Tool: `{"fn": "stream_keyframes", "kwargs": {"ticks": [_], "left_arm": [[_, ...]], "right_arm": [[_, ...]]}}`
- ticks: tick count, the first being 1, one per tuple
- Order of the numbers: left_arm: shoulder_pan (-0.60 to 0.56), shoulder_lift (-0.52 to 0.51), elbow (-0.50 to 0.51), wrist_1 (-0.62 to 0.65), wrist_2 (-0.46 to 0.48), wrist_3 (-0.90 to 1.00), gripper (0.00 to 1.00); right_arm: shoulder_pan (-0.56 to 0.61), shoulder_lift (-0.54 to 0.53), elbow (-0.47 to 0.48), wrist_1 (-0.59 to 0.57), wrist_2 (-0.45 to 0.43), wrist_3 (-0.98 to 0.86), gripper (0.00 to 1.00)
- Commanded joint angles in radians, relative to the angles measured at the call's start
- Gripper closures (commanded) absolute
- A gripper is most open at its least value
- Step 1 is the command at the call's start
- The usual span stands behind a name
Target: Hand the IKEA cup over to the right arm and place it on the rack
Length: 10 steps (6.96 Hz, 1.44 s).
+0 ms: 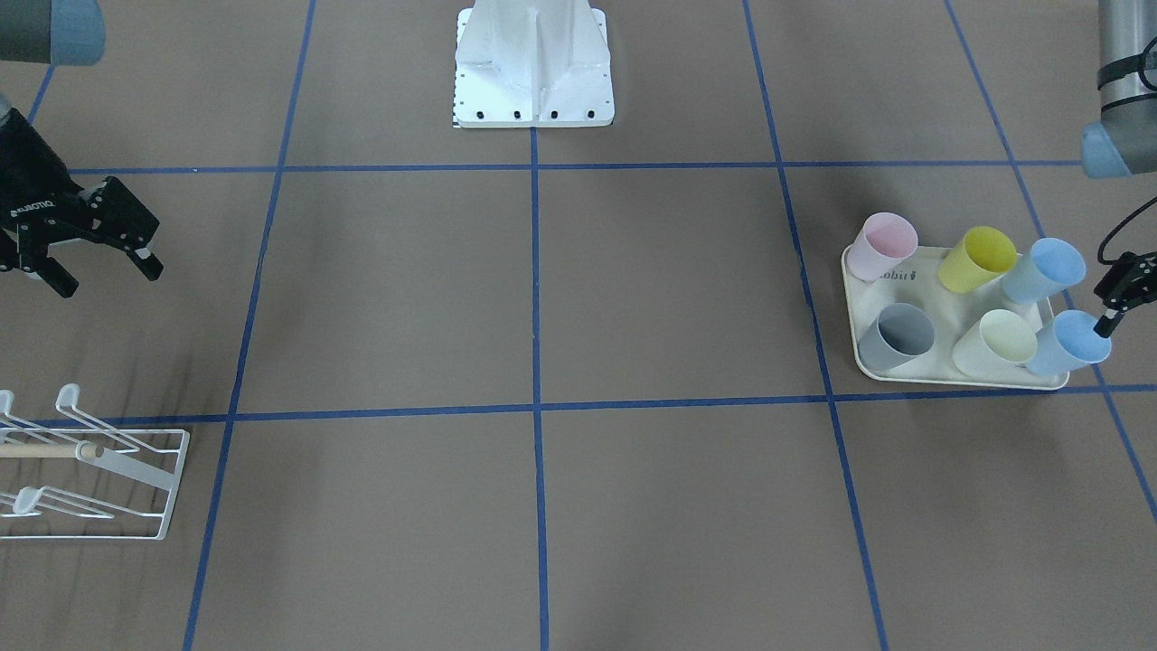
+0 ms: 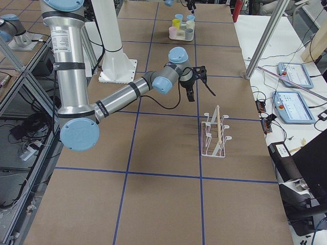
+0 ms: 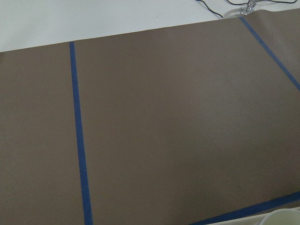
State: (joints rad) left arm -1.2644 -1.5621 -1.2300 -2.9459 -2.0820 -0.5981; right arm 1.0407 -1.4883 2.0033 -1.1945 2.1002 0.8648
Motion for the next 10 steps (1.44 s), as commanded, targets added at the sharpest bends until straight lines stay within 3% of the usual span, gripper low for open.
{"fn": "stream_keyframes", "kwargs": {"ticks": [1, 7, 10], "left_arm": [[0.01, 0.025, 0.023, -0.05, -0.004, 0.003, 0.02], [0.057, 0.002, 0.063, -0.05, 0.003, 0.009, 0.35], [0.059, 0.002, 0.072, -0.05, 0.003, 0.011, 0.63]], "right_arm": [[-0.001, 0.0, 0.003, 0.001, 0.0, 0.0, 0.0], [-0.001, -0.01, 0.003, 0.001, -0.009, 0.0, 0.0], [-0.001, -0.012, 0.003, 0.001, -0.012, 0.0, 0.0]]}}
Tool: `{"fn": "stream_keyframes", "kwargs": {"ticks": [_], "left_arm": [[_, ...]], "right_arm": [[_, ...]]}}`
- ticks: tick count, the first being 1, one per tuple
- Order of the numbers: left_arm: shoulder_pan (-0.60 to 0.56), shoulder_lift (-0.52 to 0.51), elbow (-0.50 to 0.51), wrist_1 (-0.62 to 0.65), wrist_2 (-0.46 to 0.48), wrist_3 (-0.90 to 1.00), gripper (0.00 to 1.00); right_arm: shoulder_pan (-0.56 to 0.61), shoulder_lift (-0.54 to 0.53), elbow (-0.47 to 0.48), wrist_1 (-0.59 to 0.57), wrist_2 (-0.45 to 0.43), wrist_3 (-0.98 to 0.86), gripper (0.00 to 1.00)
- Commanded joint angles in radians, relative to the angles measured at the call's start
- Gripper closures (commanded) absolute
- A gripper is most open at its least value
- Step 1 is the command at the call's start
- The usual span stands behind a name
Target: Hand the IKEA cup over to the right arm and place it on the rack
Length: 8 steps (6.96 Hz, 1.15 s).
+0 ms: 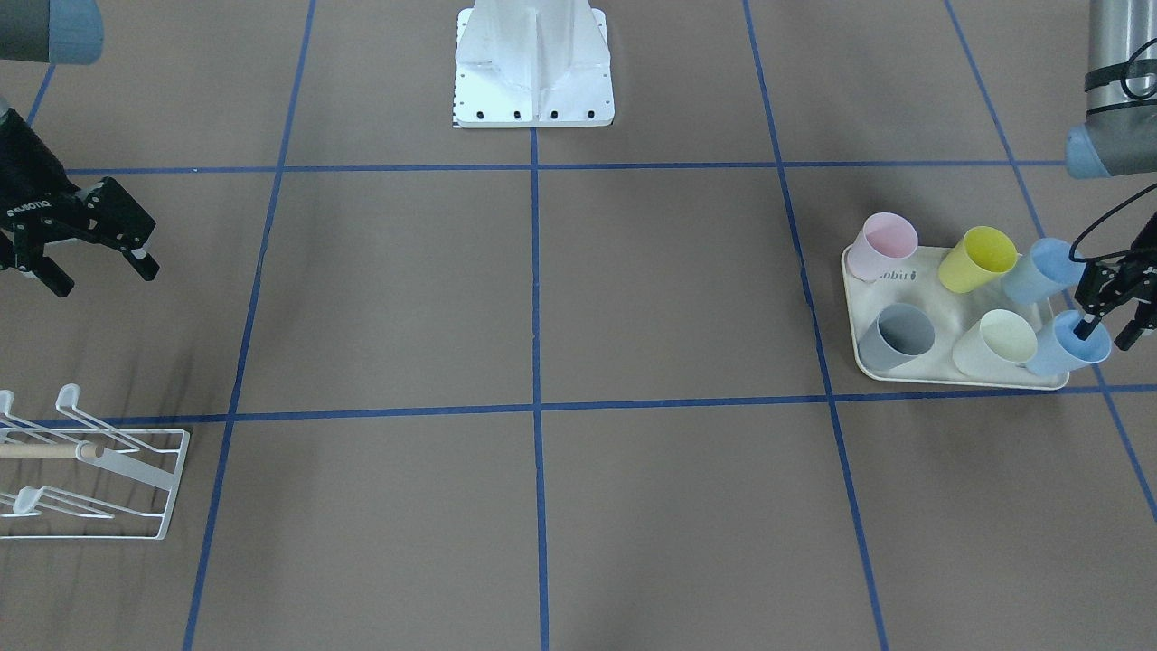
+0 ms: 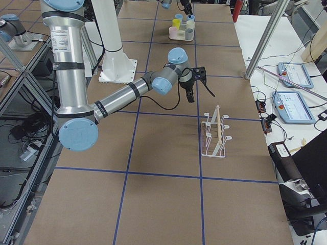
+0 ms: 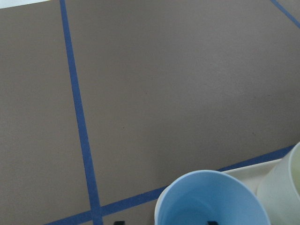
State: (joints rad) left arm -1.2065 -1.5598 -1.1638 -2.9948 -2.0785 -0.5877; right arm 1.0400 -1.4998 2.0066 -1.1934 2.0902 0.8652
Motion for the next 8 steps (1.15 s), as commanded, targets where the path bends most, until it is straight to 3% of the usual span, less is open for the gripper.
{"fn": "stream_keyframes", "kwargs": {"ticks": [1, 2, 4, 7, 8], "left_arm": [[0.001, -0.003, 0.007, 0.0, 0.0, 0.0, 0.71], [0.001, -0.009, 0.009, 0.002, 0.0, 0.0, 0.76], [0.001, -0.009, 0.015, 0.004, 0.0, 0.0, 1.0], [-0.002, -0.013, 0.004, 0.01, -0.032, 0.018, 1.0], [-0.039, -0.013, 0.004, 0.011, -0.091, 0.049, 1.0]], "right_arm": [[-0.002, -0.002, 0.0, 0.0, -0.006, 0.0, 0.0], [-0.002, -0.002, 0.0, 0.0, -0.006, 0.0, 0.0], [-0.002, -0.002, 0.0, 0.0, -0.006, 0.0, 0.0], [-0.003, 0.003, 0.0, 0.0, -0.009, 0.0, 0.0], [-0.006, 0.009, 0.0, 0.005, -0.021, -0.002, 0.0]]}}
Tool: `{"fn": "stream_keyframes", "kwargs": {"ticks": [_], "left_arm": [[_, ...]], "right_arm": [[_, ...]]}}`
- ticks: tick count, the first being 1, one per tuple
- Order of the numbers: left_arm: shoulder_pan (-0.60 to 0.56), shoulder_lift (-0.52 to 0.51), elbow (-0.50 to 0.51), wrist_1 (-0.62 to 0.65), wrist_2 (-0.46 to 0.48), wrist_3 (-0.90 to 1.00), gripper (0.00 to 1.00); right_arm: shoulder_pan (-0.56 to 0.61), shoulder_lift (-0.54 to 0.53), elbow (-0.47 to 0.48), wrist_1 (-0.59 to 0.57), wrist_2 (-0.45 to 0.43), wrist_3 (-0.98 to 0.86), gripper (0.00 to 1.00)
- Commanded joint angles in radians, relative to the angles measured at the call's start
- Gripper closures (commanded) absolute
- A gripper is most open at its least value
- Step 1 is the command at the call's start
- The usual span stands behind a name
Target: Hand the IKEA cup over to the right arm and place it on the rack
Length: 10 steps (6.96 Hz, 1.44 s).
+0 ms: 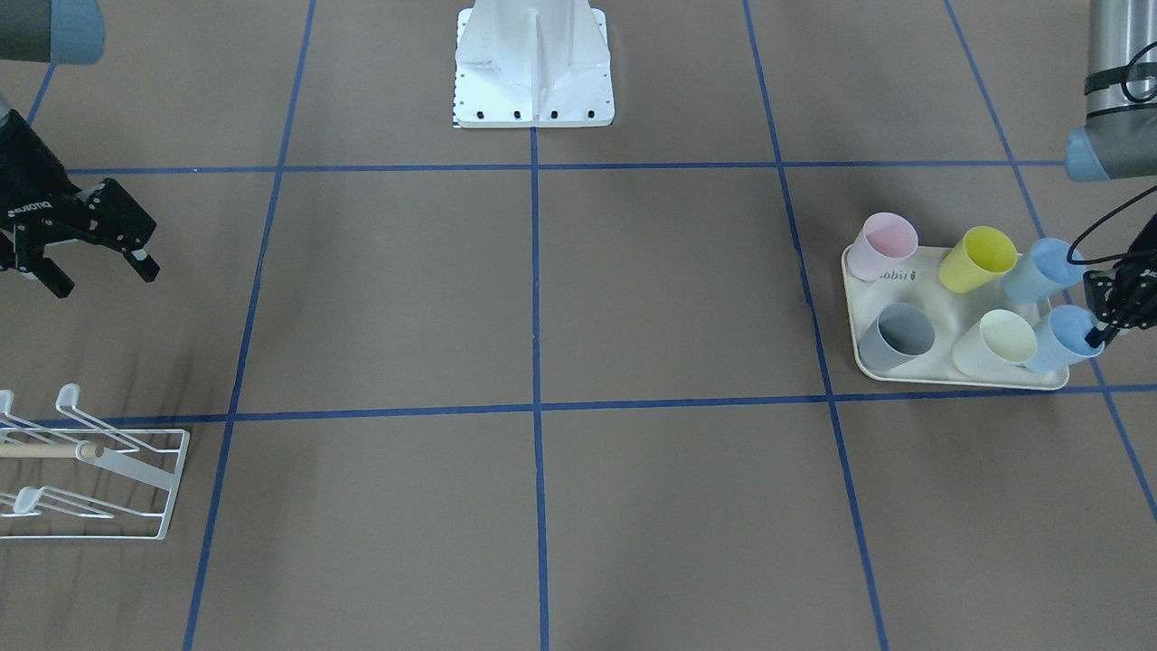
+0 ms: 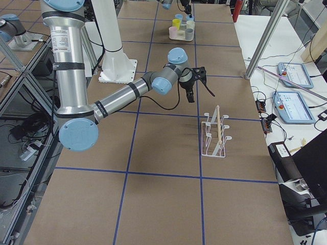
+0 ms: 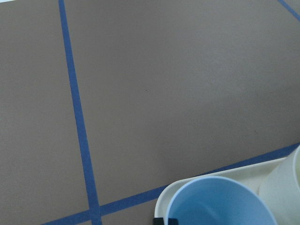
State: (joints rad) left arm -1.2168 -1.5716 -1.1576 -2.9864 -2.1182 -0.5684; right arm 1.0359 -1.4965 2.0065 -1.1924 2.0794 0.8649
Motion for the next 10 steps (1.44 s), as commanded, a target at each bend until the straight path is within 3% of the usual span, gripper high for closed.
{"fn": "stream_keyframes", "kwargs": {"ticks": [1, 2, 4, 6, 8, 9, 10], "left_arm": [[-0.102, -0.002, -0.013, 0.006, -0.071, 0.053, 1.0], [-0.166, -0.007, -0.028, 0.036, -0.116, 0.054, 1.0], [-0.263, -0.039, -0.168, 0.16, -0.236, 0.03, 1.0], [-0.254, -0.053, -0.35, 0.21, -0.259, -0.284, 1.0], [-0.201, -0.054, -0.514, 0.199, -0.316, -0.509, 1.0], [-0.113, -0.054, -0.599, 0.195, -0.296, -0.606, 1.0], [-0.028, -0.068, -0.65, 0.178, -0.201, -0.701, 1.0]], "right_arm": [[-0.011, 0.01, 0.001, 0.008, -0.024, -0.001, 0.0], [-0.025, 0.022, 0.002, 0.016, -0.051, -0.001, 0.0], [-0.056, 0.024, -0.029, 0.242, -0.056, 0.023, 0.0], [-0.111, 0.035, -0.032, 0.383, -0.058, 0.174, 0.0], [-0.178, 0.094, -0.037, 0.482, -0.067, 0.511, 0.01], [-0.206, 0.158, -0.035, 0.484, -0.108, 0.658, 0.01], [-0.253, 0.209, -0.034, 0.484, -0.186, 0.736, 0.01]]}}
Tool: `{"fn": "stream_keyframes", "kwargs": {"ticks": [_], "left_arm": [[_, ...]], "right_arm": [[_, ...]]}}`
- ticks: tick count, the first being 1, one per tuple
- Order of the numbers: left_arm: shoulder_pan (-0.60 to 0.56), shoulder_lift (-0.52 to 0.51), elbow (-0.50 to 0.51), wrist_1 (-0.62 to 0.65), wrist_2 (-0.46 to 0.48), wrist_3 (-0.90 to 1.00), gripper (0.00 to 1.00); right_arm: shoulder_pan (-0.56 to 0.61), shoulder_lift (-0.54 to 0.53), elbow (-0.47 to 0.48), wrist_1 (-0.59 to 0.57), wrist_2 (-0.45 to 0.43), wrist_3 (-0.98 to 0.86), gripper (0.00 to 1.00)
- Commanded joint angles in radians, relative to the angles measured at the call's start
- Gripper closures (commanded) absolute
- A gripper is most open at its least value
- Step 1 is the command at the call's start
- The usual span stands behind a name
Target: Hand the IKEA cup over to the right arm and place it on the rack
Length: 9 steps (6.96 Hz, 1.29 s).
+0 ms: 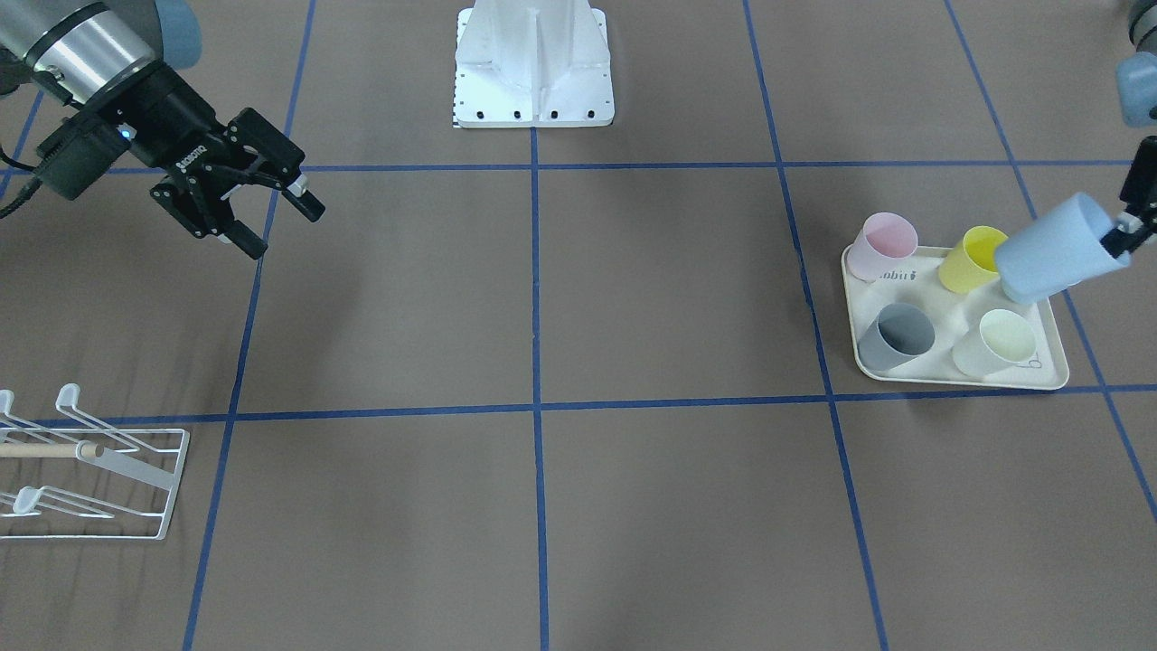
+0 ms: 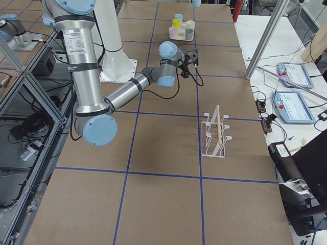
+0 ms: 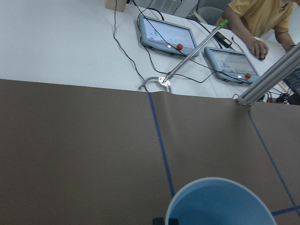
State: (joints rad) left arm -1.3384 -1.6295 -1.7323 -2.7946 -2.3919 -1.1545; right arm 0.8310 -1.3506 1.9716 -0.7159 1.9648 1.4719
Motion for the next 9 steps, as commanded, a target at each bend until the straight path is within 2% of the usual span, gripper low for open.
{"fn": "stream_keyframes", "kwargs": {"ticks": [1, 3, 4, 6, 8, 9], "left_arm": [[0.192, -0.047, -0.108, -0.016, 0.18, -0.228, 1.0], [0.357, -0.11, -0.137, -0.087, 0.348, -0.43, 1.0], [0.44, -0.145, -0.154, -0.103, 0.447, -0.5, 1.0], [0.557, -0.179, -0.208, -0.106, 0.564, -0.575, 1.0], [0.695, -0.207, -0.221, -0.108, 0.774, -0.577, 1.0], [0.725, -0.208, -0.22, -0.117, 0.834, -0.579, 1.0]], "right_arm": [[-0.082, 0.106, 0.003, 0.007, -0.12, 0.172, 0.01], [-0.105, 0.169, 0.007, 0.01, -0.156, 0.394, 0.0], [-0.133, 0.204, 0.007, 0.016, -0.199, 0.419, 0.0], [-0.206, 0.263, 0.001, 0.018, -0.338, 0.558, 0.0], [-0.233, 0.294, -0.005, 0.016, -0.353, 0.556, 0.0], [-0.233, 0.297, -0.003, 0.018, -0.351, 0.562, 0.0]]}}
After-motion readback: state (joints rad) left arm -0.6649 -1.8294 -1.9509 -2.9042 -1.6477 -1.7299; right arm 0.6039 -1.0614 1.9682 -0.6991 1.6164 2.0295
